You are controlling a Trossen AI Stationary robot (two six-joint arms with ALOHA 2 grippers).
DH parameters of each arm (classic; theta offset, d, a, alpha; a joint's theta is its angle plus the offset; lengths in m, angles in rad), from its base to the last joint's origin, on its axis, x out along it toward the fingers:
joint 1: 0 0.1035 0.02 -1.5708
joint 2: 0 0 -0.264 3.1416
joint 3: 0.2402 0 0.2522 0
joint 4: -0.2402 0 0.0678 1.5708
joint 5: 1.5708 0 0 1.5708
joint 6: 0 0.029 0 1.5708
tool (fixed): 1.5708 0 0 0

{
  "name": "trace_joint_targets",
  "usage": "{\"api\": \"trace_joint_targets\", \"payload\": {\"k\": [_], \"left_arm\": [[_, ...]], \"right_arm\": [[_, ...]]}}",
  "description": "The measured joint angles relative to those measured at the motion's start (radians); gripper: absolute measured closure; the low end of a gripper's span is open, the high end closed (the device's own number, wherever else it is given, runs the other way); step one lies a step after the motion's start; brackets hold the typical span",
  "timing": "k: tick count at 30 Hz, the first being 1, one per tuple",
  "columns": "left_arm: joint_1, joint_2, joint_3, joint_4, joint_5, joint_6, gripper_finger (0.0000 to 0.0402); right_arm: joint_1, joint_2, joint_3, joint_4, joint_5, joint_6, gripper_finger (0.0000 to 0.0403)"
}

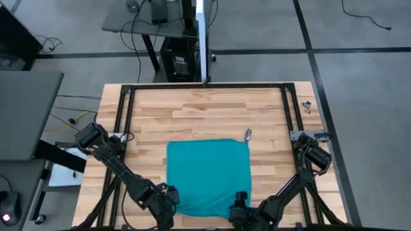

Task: Roll towel
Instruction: Fold the towel

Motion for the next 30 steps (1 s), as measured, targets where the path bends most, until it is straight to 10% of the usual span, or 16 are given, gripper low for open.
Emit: {"api": "trace_joint_targets", "payload": {"k": [8, 30], "left_arm": [[-0.028, 0.0, 0.0, -0.05, -0.001, -0.008, 0.0402], [-0.082, -0.005, 0.001, 0.226, 0.123, -0.117, 0.0402]], "right_arm": [[0.006, -0.006, 0.001, -0.059, -0.127, 0.065, 0.0387], [0.113, -0.156, -0.009, 0.038, -0.333, 0.183, 0.0402]]}}
